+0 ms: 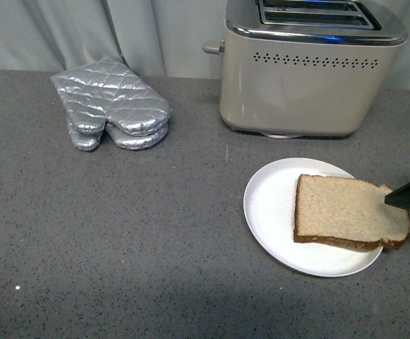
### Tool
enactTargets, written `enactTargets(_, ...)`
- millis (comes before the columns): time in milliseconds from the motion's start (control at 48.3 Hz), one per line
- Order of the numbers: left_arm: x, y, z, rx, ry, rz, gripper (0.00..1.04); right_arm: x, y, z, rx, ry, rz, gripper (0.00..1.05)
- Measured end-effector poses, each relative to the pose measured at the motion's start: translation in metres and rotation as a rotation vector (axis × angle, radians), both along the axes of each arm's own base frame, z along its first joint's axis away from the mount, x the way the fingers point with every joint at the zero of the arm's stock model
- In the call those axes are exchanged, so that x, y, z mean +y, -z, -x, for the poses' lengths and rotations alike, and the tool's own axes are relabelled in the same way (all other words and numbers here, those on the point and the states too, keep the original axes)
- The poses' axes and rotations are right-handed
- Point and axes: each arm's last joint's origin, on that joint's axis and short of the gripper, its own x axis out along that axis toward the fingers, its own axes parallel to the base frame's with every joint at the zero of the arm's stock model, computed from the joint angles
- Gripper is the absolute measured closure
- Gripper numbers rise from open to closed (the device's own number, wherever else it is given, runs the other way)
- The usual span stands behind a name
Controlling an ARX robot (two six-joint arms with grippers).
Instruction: Put bread into toaster
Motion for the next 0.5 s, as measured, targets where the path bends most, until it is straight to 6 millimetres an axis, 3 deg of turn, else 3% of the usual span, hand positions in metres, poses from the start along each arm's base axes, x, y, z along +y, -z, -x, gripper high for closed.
enactTargets(145,0.0,0.0,0.0,0.0,0.0,0.0,0.07,0.008,0.009,-0.009,0.039,0.009,-0.009,0.14)
enactTargets(497,0.0,0.0,0.0,0.0,0.0,0.0,0.07,0.015,0.015,-0.018,0.089,0.029,-0.011,0.62)
